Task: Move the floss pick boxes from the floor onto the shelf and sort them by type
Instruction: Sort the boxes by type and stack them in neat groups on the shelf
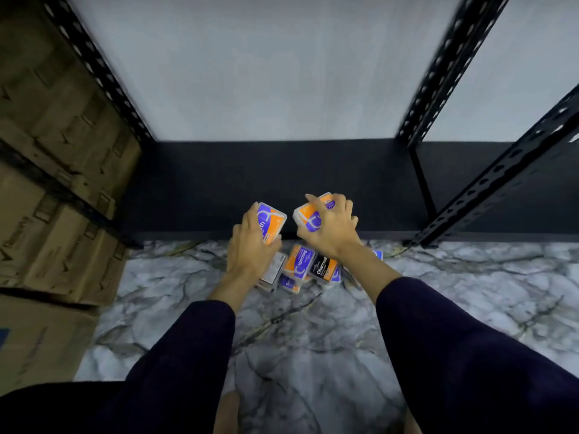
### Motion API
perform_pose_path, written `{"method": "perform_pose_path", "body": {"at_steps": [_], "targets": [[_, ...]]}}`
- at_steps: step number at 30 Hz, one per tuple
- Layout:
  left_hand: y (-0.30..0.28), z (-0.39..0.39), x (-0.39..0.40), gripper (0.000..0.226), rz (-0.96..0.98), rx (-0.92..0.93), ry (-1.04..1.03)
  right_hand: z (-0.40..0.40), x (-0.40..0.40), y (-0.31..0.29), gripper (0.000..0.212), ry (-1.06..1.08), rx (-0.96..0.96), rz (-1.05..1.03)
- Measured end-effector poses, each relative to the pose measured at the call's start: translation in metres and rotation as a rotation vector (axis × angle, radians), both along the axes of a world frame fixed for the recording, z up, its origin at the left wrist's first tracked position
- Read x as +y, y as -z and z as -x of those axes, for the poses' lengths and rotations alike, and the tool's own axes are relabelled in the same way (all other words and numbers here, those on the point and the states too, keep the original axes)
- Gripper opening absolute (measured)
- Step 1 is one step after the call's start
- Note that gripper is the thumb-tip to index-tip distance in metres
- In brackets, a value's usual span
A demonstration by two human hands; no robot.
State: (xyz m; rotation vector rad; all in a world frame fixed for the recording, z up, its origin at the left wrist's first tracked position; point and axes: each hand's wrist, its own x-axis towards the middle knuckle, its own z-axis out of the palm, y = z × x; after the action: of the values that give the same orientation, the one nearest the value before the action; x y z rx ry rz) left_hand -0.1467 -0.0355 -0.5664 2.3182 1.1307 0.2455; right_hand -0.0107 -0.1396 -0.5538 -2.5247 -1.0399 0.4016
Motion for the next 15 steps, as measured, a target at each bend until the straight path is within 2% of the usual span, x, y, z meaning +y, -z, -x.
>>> {"method": "perform_pose_path", "body": {"at_steps": [5,9,15], "targets": [[-0.103,0.005,0.011,0.083,-0.143,-0.189,0.001,0.009,0.004,-0.106,0.075,-0.067,-0.109,-0.2],[-0.188,0.021,0.018,0.076,-0.296,-0.311,0.01,0.027,0.004,-0.188,0.065,-0.061,-0.195,-0.382],[-0.285,0.061,0.027,0.077,-0.413,-0.449,-0.022,0.053,0.008,-0.281,0.06,-0.097,-0.262,-0.577]]}}
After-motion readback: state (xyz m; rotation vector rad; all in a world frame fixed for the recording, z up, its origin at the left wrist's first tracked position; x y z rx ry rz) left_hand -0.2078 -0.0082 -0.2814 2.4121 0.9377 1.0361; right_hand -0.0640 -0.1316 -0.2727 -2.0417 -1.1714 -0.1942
